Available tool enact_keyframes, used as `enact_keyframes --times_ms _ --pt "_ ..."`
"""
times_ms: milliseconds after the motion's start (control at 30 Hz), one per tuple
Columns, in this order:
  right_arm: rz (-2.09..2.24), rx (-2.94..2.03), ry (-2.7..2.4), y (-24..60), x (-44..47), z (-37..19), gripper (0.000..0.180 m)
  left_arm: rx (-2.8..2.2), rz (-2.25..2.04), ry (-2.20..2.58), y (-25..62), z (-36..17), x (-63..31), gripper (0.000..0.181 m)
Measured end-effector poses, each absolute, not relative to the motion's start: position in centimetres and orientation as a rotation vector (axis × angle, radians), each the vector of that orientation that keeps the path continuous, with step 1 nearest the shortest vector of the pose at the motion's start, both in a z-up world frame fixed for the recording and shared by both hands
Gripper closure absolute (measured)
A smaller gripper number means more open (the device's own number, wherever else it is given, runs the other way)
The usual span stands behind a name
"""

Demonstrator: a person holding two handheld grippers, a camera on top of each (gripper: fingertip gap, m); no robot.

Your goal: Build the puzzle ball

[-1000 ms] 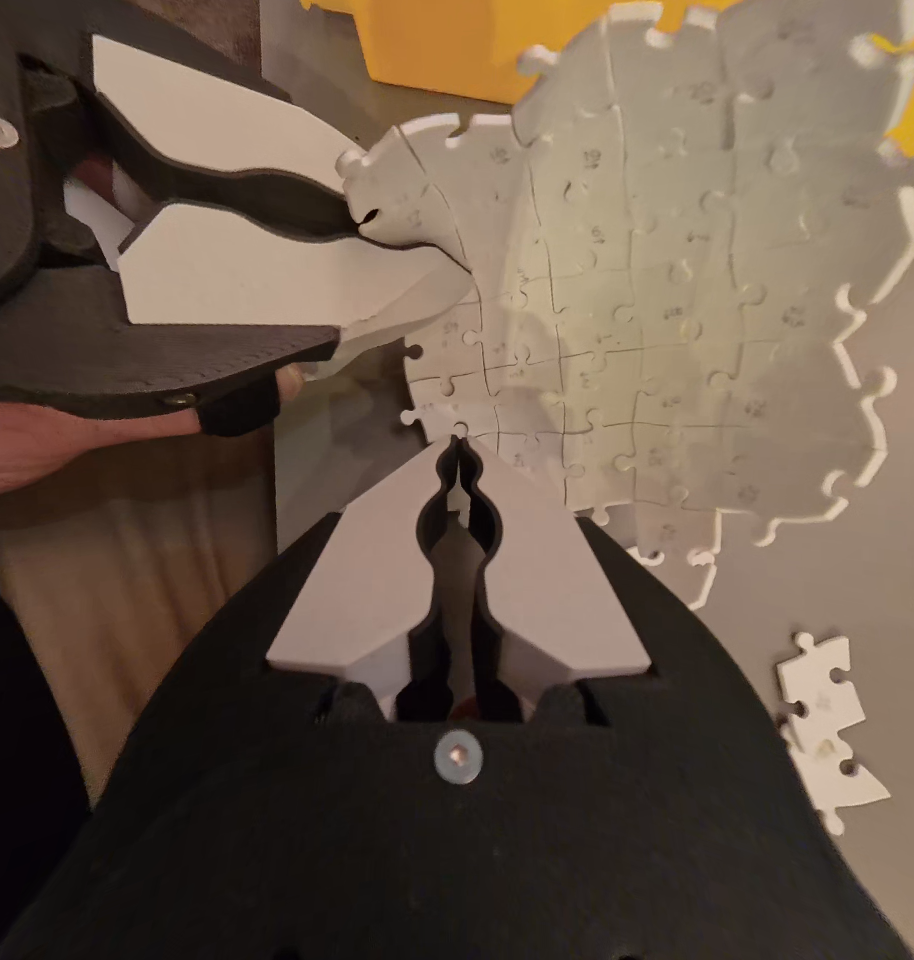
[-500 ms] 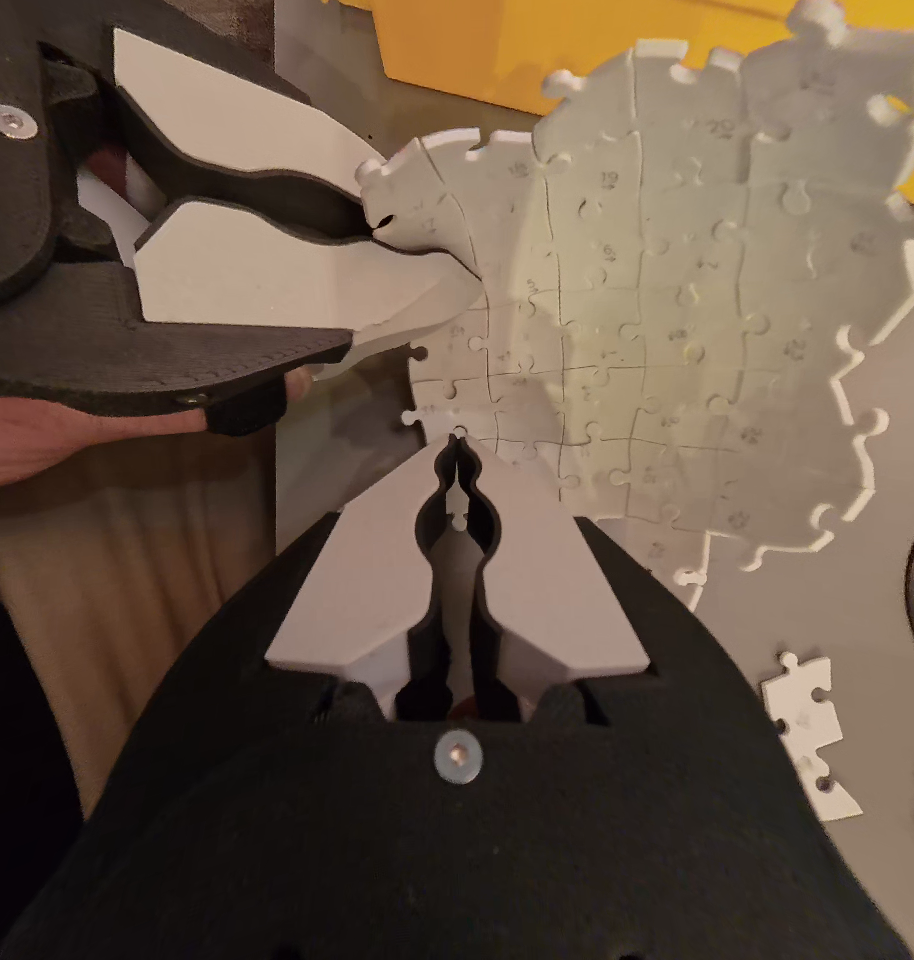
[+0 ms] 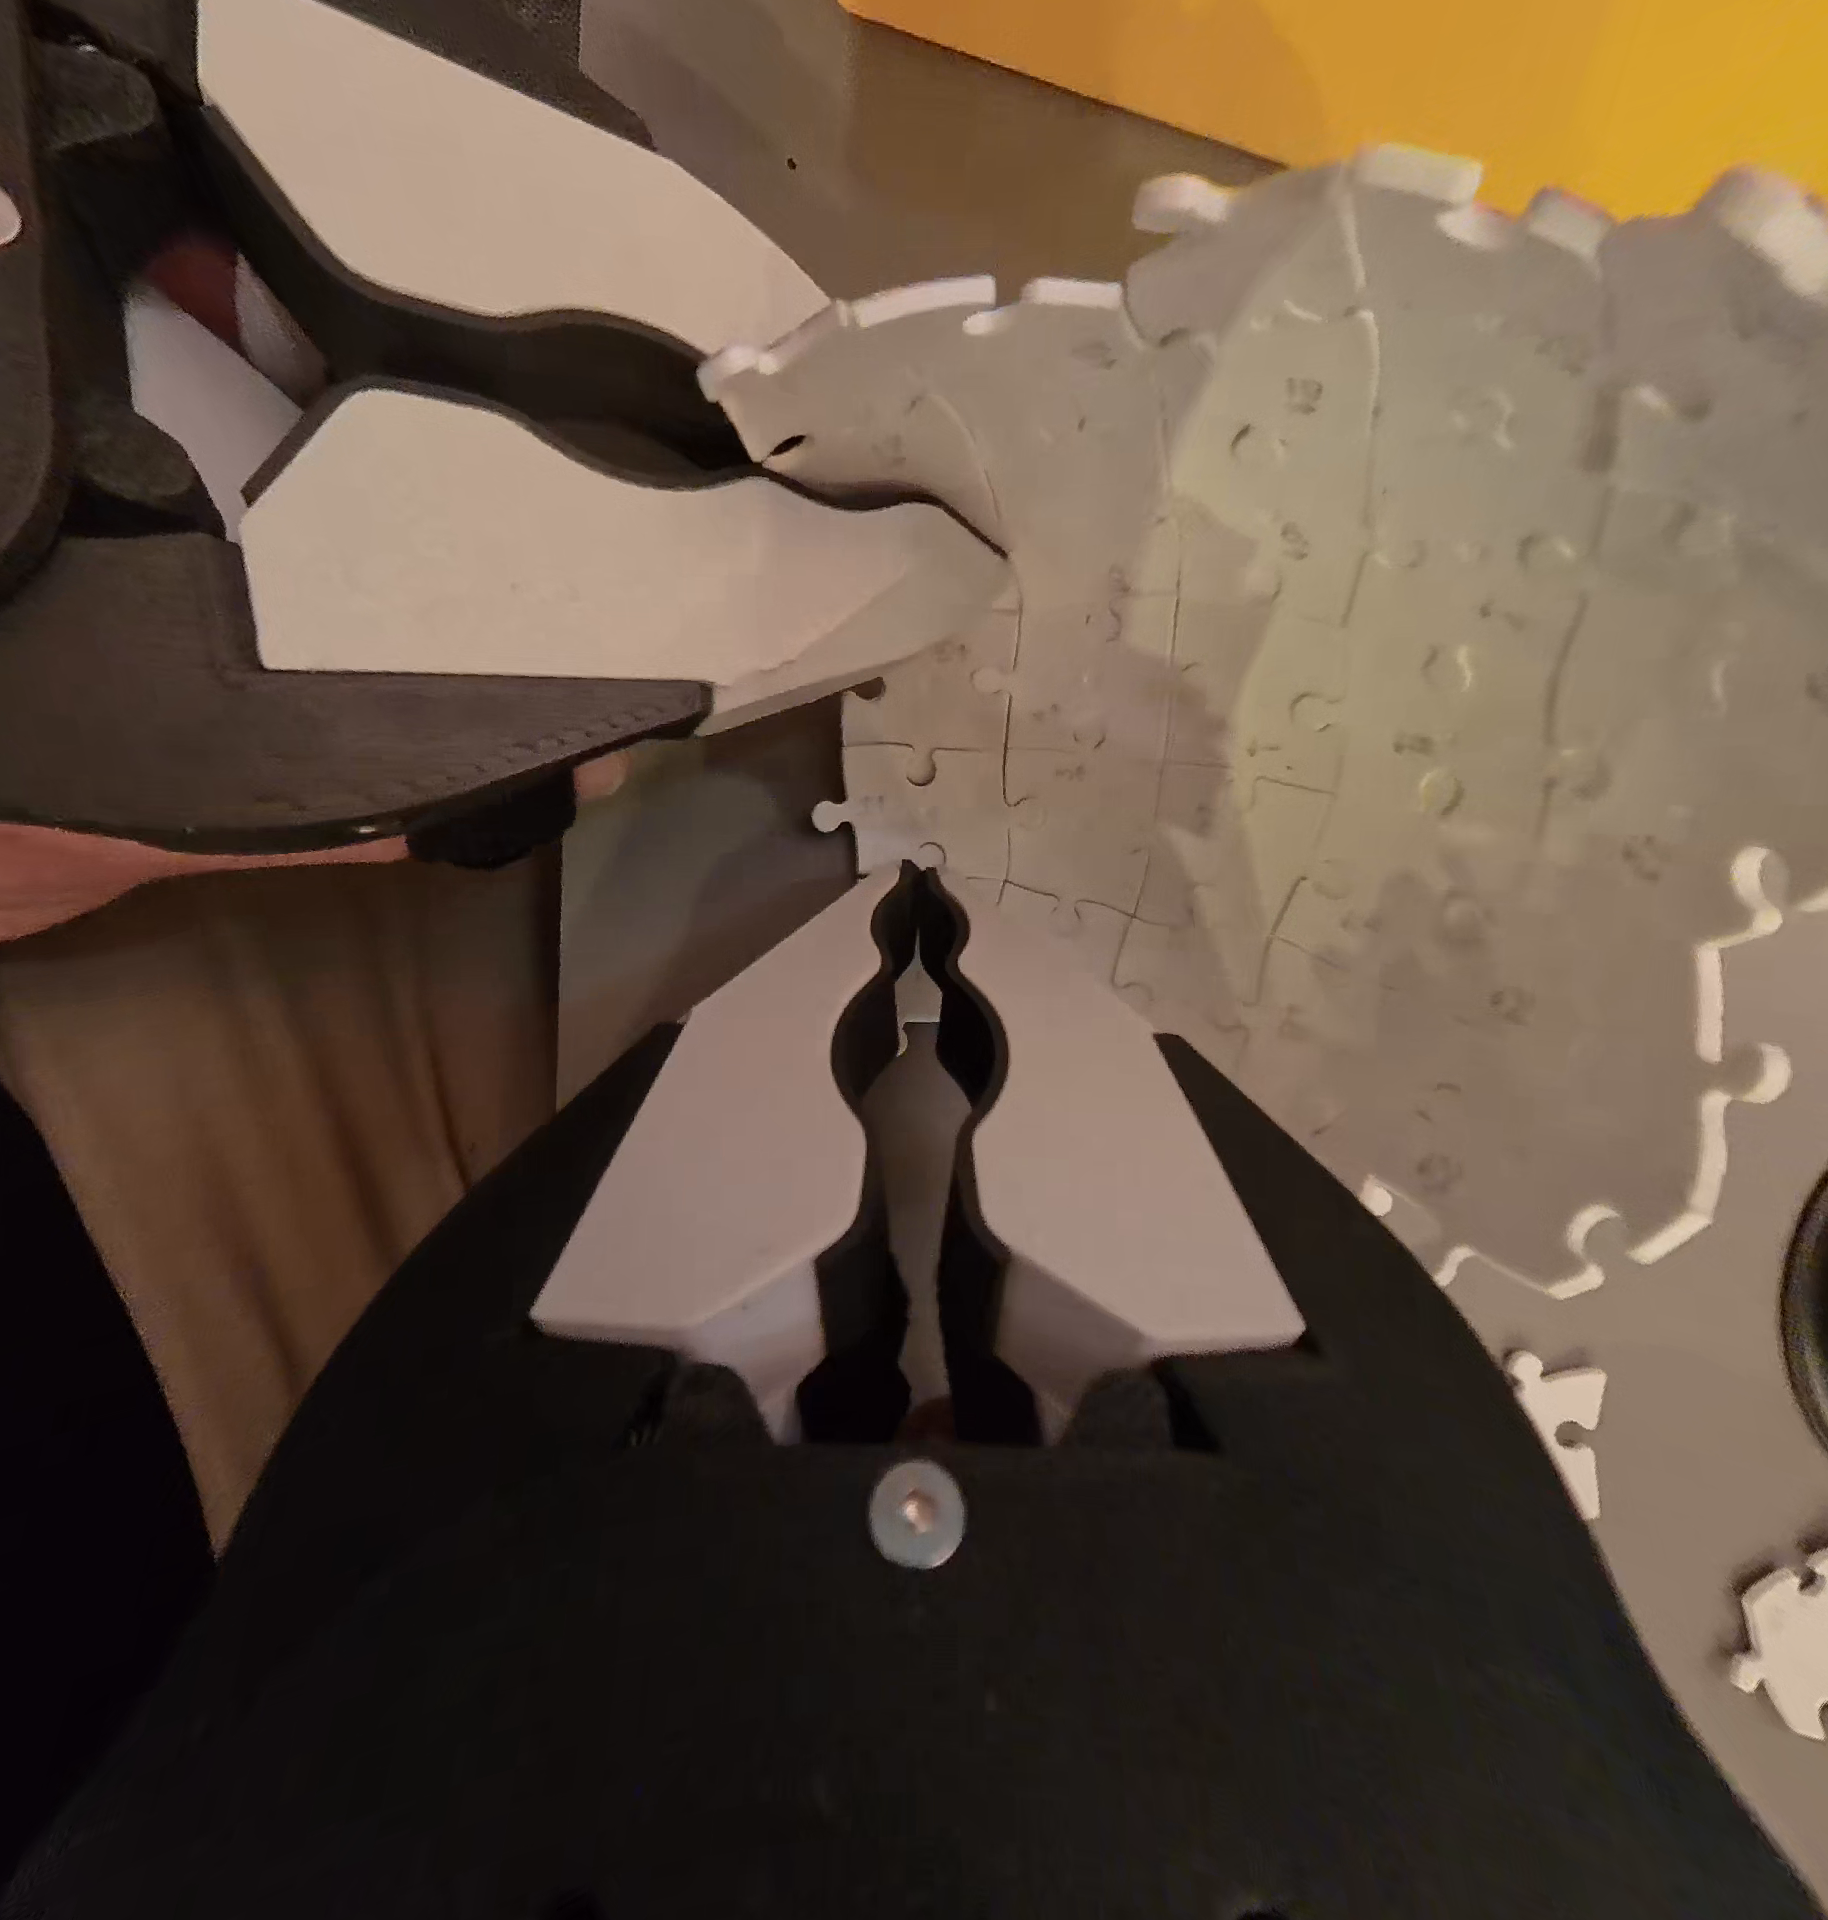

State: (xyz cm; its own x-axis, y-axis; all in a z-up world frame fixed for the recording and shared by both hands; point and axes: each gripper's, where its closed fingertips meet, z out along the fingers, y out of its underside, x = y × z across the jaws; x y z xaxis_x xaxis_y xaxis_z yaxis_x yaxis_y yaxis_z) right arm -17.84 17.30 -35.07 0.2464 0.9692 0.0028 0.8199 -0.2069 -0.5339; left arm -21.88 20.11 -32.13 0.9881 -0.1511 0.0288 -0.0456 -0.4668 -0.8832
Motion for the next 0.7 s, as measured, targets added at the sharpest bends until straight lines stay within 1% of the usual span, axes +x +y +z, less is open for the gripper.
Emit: enact_keyframes --times_ms 233,433,600,667,700 --pt "0.464 -2.103 -1.614 17.3 -17.8 -35.1 0.18 -2.114 -0.282 0.079 19.8 -32.5 -21.9 0.175" --pt "0.474 -2.106 -1.605 17.3 -17.8 -35.0 0.18 -2.143 -0.43 0.076 19.4 -32.5 -21.1 0.164" --pt "0.496 -2.111 -1.596 17.3 -17.8 -35.1 0.18 -2.241 -0.517 0.101 18.8 -33.7 -20.3 0.157" --pt "0.503 -2.11 -1.594 17.3 -17.8 -35.0 0.18 -2.27 -0.513 0.117 18.6 -34.3 -20.0 0.161" --pt "0.502 -2.108 -1.596 17.3 -17.8 -35.0 0.18 -2.281 -0.499 0.132 18.6 -34.5 -20.0 0.159"
